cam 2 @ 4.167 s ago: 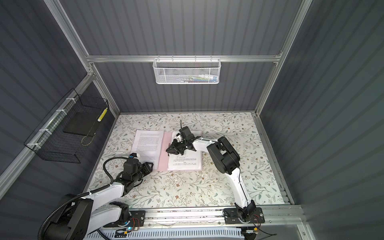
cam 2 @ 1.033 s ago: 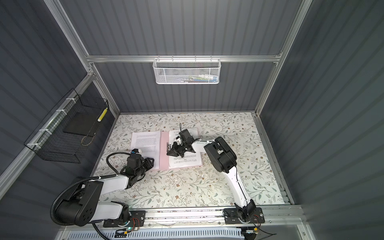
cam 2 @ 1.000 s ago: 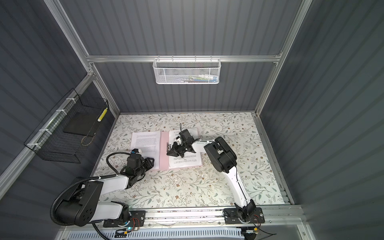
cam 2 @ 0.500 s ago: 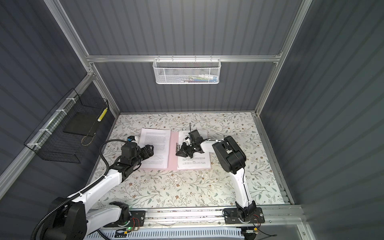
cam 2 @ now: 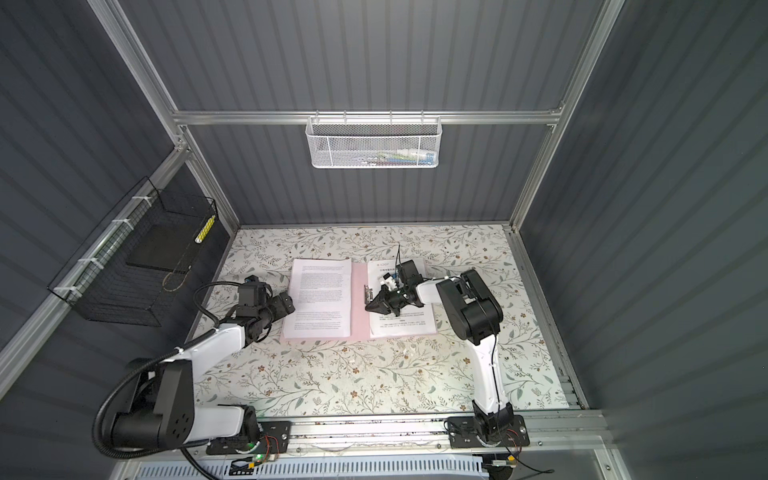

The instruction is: Put the files into the folder

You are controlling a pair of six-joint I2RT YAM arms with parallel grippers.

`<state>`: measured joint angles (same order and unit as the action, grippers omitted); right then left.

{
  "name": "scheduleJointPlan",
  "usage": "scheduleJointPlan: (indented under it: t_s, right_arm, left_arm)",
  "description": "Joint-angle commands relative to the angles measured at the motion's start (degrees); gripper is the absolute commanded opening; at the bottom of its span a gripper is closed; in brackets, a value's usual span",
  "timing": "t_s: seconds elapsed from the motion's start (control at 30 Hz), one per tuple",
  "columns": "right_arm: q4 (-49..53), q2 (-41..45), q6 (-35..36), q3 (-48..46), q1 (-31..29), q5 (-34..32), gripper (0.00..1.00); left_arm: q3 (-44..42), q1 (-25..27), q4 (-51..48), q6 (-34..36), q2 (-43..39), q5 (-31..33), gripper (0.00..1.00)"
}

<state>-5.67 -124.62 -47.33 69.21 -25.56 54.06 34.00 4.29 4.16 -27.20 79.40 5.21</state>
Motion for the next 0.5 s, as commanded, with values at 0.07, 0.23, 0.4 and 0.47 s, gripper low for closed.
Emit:
scheduleJointPlan:
  t_s: [0.07,0.23,0.4,0.47]
  right_arm:
    - [1.3,-4.0,-0.7,-2.5,0.2,-1.8,0.0]
    - [0.4,-4.5,-0.9,-2.4,0.4,-1.2,0.0]
    - [-2.0,-5.5,-3.0,-2.3,0.6,0.0,0.0]
    - [-2.2,-5.5,-3.3,-2.3,0.6,0.2,0.0]
  left_arm:
    - [-2.8,-5.5,15.3,-2.5,5.1,-15.8,0.9]
    - [-2.6,-7.3,22.8,-4.0,10.9,-27.5,0.81]
    - [-2.4,-8.1,25.5,-5.1,14.1,-31.4,0.61]
    - [-2.6,-8.2,25.4,-4.9,13.6,-31.7,0.51]
